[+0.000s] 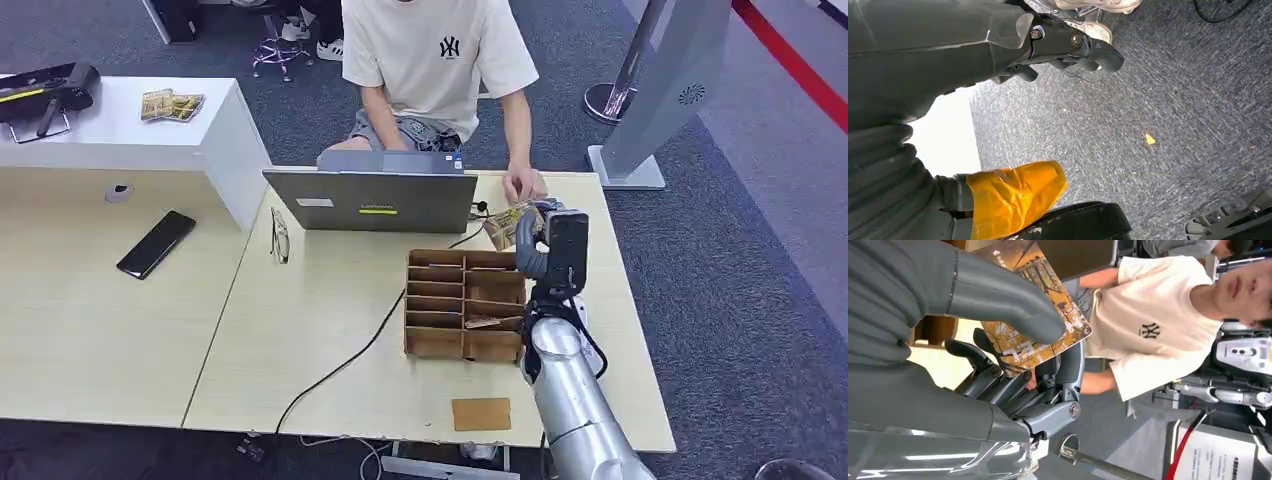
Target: Pass the card to the sensor for recognition and then transmit it.
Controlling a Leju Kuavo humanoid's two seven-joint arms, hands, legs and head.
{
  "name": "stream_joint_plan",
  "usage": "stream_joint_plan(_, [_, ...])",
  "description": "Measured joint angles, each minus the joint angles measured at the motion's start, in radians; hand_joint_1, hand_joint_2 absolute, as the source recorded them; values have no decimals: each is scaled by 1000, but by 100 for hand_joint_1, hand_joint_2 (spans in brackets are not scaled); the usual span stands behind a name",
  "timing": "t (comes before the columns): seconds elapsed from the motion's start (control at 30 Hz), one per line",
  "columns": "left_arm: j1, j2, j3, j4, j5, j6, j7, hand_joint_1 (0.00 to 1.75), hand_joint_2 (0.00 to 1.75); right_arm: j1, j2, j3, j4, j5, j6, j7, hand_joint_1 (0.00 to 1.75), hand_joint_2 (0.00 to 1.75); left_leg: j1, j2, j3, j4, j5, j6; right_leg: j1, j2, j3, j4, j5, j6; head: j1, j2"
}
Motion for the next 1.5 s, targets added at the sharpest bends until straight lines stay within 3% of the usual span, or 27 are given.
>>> stream_joint_plan(0.7, [1,0,27,0,5,11,2,0,175,26,-53,-51,6,30,2,0,175,175,0,0,0,0,0,0,0,0,0,0,0,0,0,0])
stream_joint_plan(1.5, [1,-1,50,0,8,13,2,0,175,26,-69,-69,-8,60,-12,-2,175,175,0,0,0,0,0,0,0,0,0,0,0,0,0,0])
